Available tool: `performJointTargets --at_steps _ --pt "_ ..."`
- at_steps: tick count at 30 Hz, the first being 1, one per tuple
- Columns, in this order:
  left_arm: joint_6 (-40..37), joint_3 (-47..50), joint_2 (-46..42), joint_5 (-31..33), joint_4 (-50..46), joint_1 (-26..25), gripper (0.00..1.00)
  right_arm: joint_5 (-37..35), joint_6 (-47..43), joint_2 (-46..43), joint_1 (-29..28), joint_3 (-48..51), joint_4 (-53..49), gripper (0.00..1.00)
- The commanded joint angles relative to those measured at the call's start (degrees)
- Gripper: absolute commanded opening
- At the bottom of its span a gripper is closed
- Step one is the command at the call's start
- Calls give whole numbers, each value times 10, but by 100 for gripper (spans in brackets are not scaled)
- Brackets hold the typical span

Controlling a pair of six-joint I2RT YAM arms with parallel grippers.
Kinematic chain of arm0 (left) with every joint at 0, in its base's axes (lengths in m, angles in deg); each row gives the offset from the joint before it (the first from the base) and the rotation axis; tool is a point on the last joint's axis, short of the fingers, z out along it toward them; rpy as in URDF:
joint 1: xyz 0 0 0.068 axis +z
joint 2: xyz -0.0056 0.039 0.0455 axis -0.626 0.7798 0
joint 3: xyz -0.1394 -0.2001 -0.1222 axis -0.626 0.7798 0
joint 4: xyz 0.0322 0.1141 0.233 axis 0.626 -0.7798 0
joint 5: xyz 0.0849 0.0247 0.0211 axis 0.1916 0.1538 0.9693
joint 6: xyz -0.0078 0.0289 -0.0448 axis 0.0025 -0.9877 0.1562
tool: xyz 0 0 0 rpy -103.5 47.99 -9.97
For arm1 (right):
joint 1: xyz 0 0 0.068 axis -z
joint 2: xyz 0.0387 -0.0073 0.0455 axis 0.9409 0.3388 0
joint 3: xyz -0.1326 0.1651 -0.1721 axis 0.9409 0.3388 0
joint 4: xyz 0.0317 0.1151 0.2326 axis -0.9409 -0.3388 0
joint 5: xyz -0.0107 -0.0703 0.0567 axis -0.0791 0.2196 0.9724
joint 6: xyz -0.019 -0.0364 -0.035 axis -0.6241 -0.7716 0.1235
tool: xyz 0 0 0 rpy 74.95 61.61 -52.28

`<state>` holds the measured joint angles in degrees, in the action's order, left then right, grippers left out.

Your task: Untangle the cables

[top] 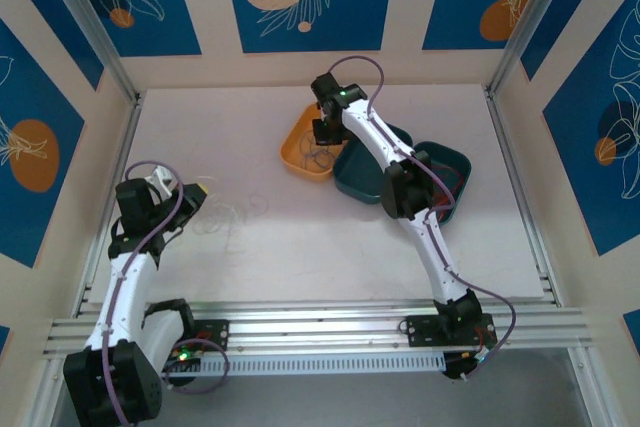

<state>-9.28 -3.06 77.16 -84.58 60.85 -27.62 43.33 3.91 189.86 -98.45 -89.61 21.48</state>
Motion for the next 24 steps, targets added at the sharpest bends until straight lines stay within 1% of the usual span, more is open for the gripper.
performJointTargets --at_steps 1,4,8,11,15,17,20,22,24 --pt "-6 -14 -3 -4 -2 -4 0 21 9 5 6 -19 38 13" --pt "-9 -15 -4 -5 -8 -4 0 33 15 17 14 -36 52 14" --pt "-12 -16 -8 -4 -15 -5 0 60 19 26 18 -65 41 14" --pt "-13 -20 -8 -4 -15 -4 0 72 10 13 15 -68 31 20" --pt "-20 -40 -4 -9 -21 -5 0 73 -3 -25 10 -60 15 32" --pt "-24 -57 -2 -14 -26 -5 0 74 -8 -53 5 -43 15 38" --pt "-23 -83 -3 -22 -27 -8 0 76 -16 -107 -8 5 28 45" --pt "-19 -98 -5 -27 -27 -11 0 73 -17 -148 -19 51 49 48" --pt "-11 -111 -6 -30 -22 -15 0 76 -17 -202 -33 120 86 51"
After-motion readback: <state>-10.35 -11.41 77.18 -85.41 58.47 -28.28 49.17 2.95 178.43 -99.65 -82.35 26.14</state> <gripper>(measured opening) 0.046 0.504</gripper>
